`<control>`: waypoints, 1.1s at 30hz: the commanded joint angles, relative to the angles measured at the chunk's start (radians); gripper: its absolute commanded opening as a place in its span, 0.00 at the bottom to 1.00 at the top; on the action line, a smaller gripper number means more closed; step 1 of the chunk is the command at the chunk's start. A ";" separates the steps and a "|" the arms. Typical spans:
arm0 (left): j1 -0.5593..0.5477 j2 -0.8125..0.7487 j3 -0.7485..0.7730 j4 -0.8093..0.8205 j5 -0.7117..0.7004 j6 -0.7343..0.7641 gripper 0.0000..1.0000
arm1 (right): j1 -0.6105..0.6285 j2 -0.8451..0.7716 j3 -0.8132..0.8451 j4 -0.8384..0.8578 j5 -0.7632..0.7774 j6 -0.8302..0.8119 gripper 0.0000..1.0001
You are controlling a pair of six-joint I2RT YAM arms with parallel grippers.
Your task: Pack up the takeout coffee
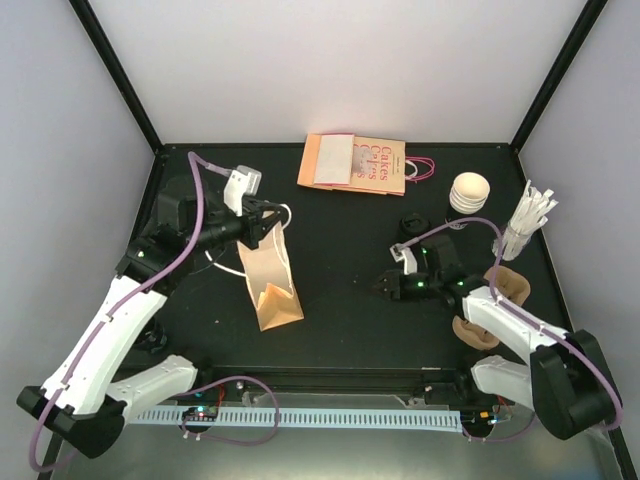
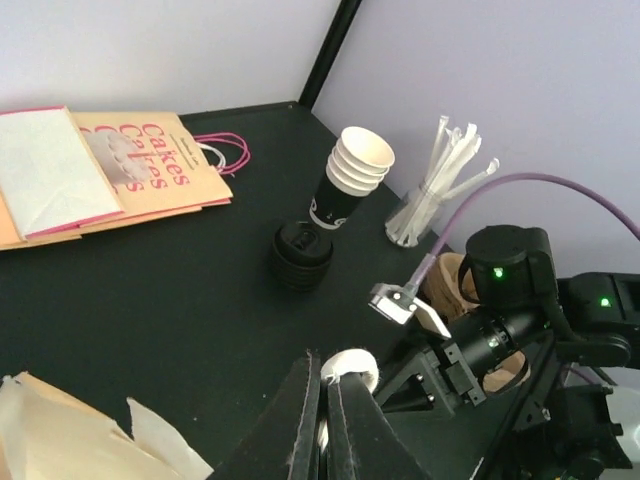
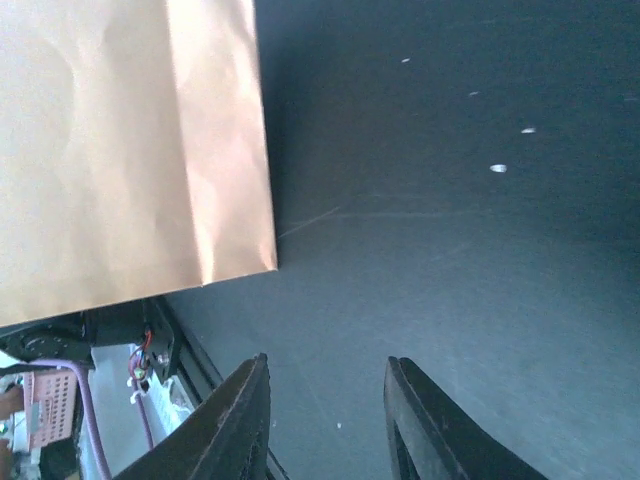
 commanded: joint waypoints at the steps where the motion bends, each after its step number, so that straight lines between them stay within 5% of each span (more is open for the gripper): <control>1: -0.053 0.019 0.036 -0.003 -0.023 -0.021 0.01 | 0.083 0.058 0.042 0.103 0.049 0.069 0.35; 8: -0.155 0.063 0.044 0.050 -0.055 -0.070 0.05 | 0.156 0.146 0.100 0.121 0.089 0.074 0.35; 15: -0.162 0.072 0.046 0.072 -0.063 -0.088 0.33 | 0.164 0.145 0.150 0.058 0.119 0.027 0.36; 33: -0.161 0.105 0.046 0.062 0.023 -0.086 0.40 | 0.164 0.005 0.362 -0.130 0.253 -0.077 0.39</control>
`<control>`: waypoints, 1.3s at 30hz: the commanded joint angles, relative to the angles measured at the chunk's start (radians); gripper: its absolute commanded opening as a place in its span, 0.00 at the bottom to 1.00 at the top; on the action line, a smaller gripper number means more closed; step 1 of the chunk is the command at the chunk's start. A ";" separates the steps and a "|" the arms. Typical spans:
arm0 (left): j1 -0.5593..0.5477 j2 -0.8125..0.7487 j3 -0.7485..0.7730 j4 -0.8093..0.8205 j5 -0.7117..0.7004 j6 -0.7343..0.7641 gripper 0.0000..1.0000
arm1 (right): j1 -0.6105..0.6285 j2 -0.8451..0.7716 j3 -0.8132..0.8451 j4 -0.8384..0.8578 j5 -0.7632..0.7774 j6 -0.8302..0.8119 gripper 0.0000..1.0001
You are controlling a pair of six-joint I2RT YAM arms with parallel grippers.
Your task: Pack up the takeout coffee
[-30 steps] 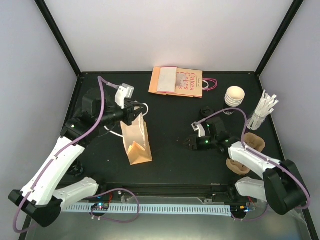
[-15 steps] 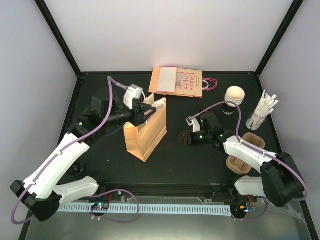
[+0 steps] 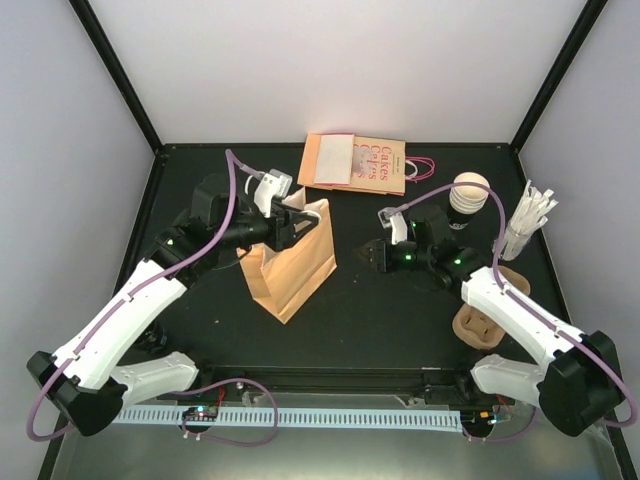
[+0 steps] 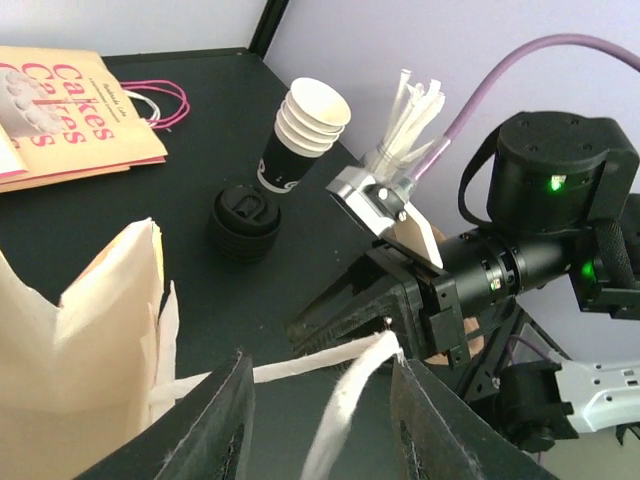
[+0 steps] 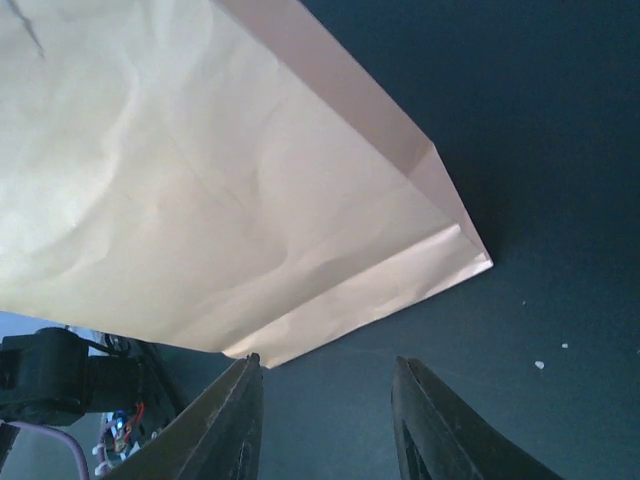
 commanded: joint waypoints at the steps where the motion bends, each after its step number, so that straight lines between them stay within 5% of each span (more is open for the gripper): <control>1: -0.004 -0.015 0.039 0.010 0.066 -0.002 0.40 | 0.006 -0.032 0.062 -0.048 0.049 -0.041 0.40; 5: -0.003 -0.030 0.031 -0.006 0.096 0.010 0.40 | 0.006 -0.064 0.092 -0.045 0.072 -0.036 0.48; 9: -0.003 -0.046 0.015 -0.017 0.119 0.024 0.45 | 0.005 -0.096 0.108 -0.039 0.122 0.009 0.99; 13: -0.003 -0.067 -0.010 -0.017 0.135 0.038 0.53 | 0.003 -0.105 0.128 -0.080 0.242 0.098 1.00; 20: -0.002 -0.116 -0.048 -0.011 0.163 0.059 0.72 | -0.039 -0.014 0.176 -0.077 0.021 0.191 1.00; 28: -0.001 -0.210 -0.041 -0.029 0.106 0.065 0.99 | -0.041 -0.054 0.154 -0.058 0.071 0.185 1.00; 35: 0.007 -0.258 0.075 -0.206 -0.181 0.094 0.99 | -0.040 -0.082 0.171 -0.099 0.111 0.140 1.00; 39: 0.108 -0.214 0.121 -0.349 -0.294 0.109 0.99 | -0.040 -0.090 0.166 -0.099 0.116 0.130 1.00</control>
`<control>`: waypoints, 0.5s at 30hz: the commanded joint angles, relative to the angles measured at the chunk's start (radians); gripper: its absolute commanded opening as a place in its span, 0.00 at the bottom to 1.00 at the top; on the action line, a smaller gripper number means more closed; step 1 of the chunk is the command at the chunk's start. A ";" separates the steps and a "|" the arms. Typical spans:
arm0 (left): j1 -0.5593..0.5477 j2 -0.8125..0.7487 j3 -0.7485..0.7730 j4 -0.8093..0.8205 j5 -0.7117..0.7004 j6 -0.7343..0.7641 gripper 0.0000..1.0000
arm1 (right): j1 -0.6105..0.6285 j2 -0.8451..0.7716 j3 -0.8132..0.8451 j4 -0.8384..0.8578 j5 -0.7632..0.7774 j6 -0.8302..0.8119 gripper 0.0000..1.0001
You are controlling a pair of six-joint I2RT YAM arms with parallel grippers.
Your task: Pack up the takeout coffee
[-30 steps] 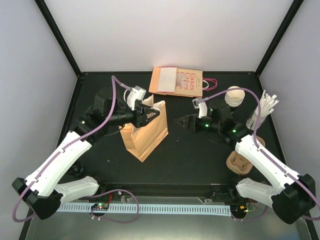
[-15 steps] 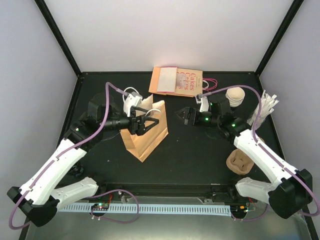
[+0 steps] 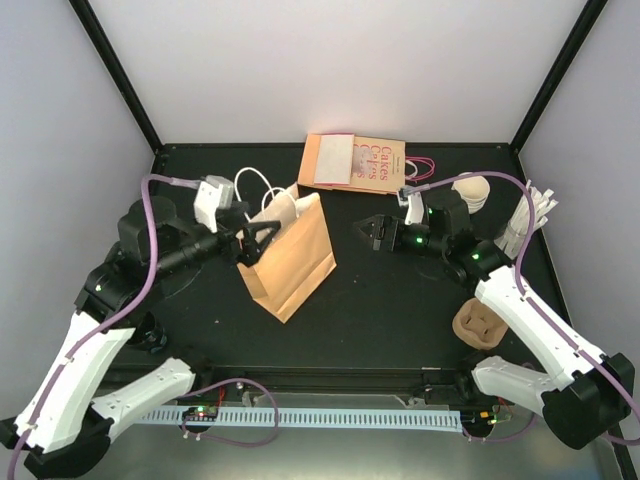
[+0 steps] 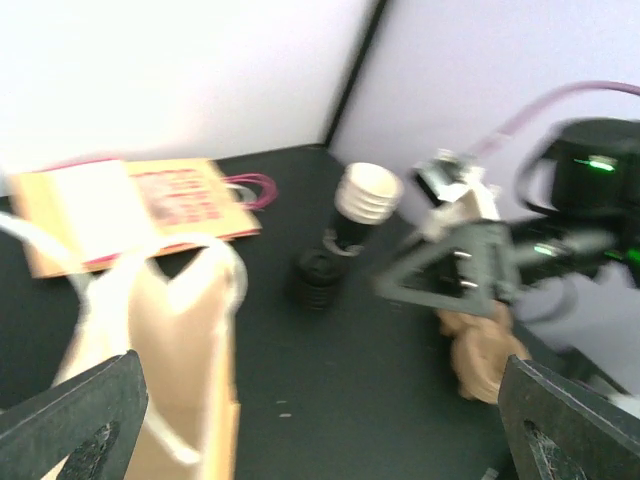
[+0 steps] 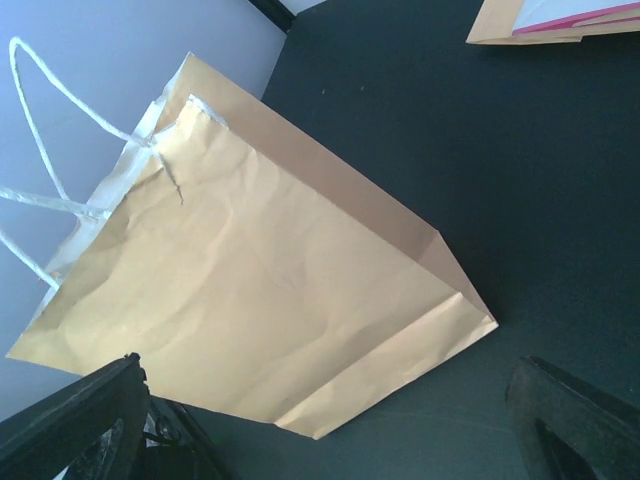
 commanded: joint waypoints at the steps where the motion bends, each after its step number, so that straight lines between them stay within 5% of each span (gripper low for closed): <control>1: 0.113 0.049 0.064 -0.203 -0.170 0.035 0.99 | -0.005 -0.019 0.012 -0.017 0.024 -0.026 1.00; 7: 0.207 0.044 0.056 -0.226 -0.155 0.058 0.96 | -0.005 -0.021 0.013 -0.026 0.014 -0.042 1.00; 15: 0.208 -0.023 0.047 -0.101 0.200 0.045 0.96 | -0.005 -0.004 0.027 -0.038 -0.002 -0.069 1.00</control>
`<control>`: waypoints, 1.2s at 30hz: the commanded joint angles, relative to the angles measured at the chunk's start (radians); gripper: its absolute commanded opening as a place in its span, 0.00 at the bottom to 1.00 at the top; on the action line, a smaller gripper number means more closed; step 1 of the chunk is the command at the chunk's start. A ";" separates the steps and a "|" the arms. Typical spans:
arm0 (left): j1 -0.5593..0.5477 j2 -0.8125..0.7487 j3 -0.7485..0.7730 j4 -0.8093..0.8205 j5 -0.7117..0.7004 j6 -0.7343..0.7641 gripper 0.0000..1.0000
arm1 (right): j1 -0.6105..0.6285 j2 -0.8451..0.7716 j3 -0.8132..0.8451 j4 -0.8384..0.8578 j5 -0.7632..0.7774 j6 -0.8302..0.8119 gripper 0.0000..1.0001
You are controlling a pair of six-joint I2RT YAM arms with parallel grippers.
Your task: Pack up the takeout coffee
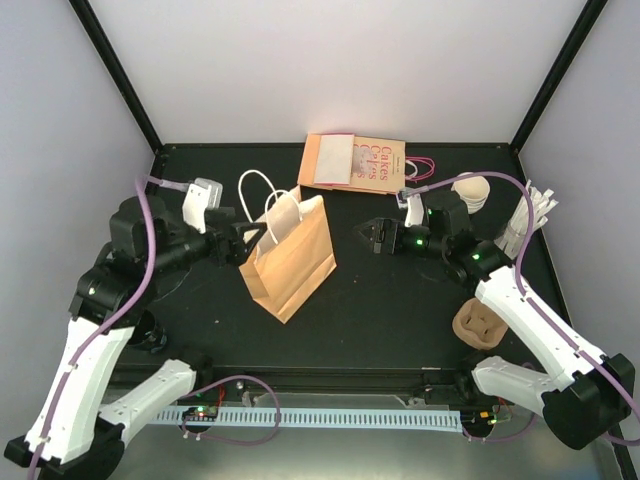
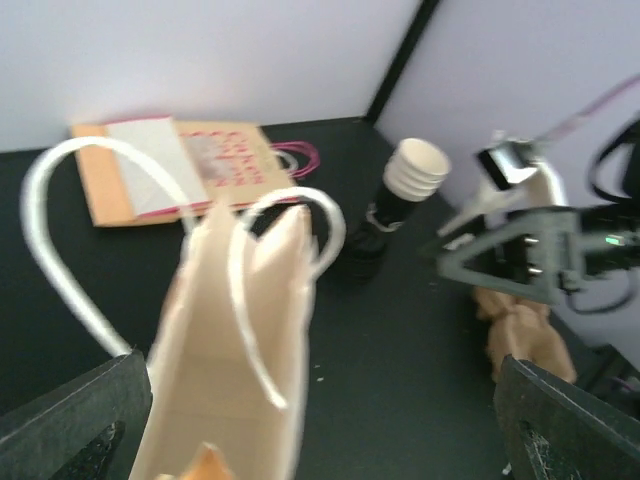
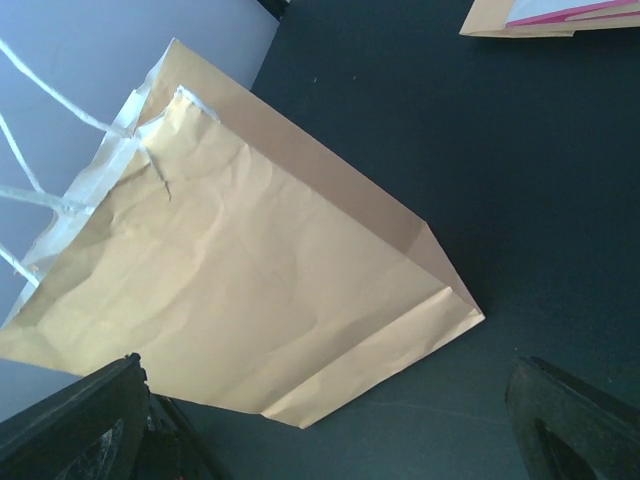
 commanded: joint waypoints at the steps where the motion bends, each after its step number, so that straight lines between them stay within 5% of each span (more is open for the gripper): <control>1: 0.005 -0.022 0.034 0.040 0.125 0.000 0.96 | -0.005 -0.002 0.028 -0.005 -0.008 -0.027 1.00; 5: 0.023 0.031 0.076 -0.100 -0.124 0.013 0.96 | -0.005 -0.007 0.027 -0.009 -0.005 -0.037 1.00; 17: 0.111 0.079 -0.032 -0.115 -0.129 0.021 0.96 | -0.005 -0.017 0.021 -0.023 -0.014 -0.070 1.00; 22: 0.111 0.106 -0.077 -0.076 -0.010 0.082 0.85 | -0.005 -0.009 0.024 -0.022 -0.014 -0.072 1.00; 36: 0.108 0.252 -0.064 -0.048 -0.025 0.171 0.55 | -0.005 0.003 0.006 -0.026 -0.018 -0.085 1.00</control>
